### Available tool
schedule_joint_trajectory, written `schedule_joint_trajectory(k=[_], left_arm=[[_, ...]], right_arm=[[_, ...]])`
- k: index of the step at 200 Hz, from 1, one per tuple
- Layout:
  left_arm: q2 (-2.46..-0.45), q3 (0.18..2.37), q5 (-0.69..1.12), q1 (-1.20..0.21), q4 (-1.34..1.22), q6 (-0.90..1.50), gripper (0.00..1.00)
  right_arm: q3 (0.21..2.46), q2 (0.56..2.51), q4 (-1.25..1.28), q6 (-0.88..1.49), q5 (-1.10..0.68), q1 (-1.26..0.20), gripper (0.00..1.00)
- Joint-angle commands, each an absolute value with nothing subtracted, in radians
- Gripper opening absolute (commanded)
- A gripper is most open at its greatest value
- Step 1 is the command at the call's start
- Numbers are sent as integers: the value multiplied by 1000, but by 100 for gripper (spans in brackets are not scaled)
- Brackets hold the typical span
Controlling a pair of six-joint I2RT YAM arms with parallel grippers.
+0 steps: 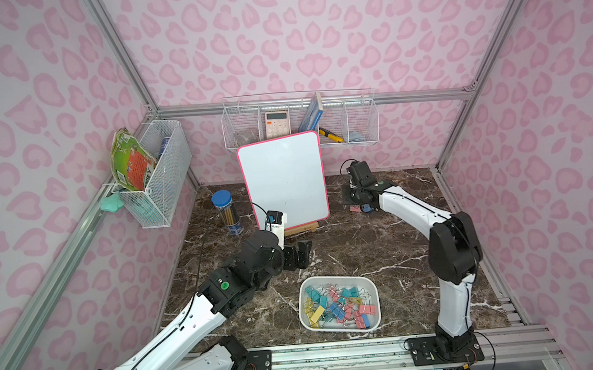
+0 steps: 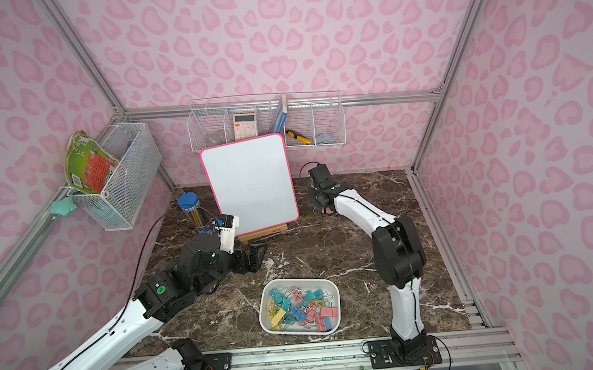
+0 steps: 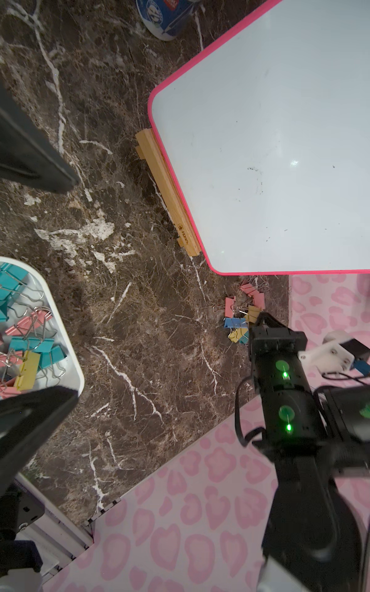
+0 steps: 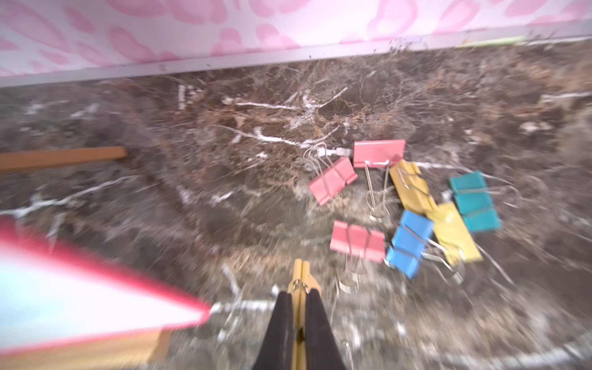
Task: Put the binder clips in the storage box
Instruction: Pick up the binder clip at the center of the board, then place the binder clip in the storage box.
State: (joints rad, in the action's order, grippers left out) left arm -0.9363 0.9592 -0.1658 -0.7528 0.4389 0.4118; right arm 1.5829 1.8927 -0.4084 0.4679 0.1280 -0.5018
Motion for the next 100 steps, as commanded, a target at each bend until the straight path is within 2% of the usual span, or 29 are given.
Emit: schedule_joint_trajectory(k=[1,46,100], left_arm=[[-950,964,-165,-752,425,399,99],[-999,972,-155,-752,368,388,99],[-1072,977,-132,-752,297,404,99]], right_arm=[[1435,1715,-374,493,144,-524,2],[1156,1312,-445,560,147,-682,1],[975,1138,-668,764,205,-1026,1]])
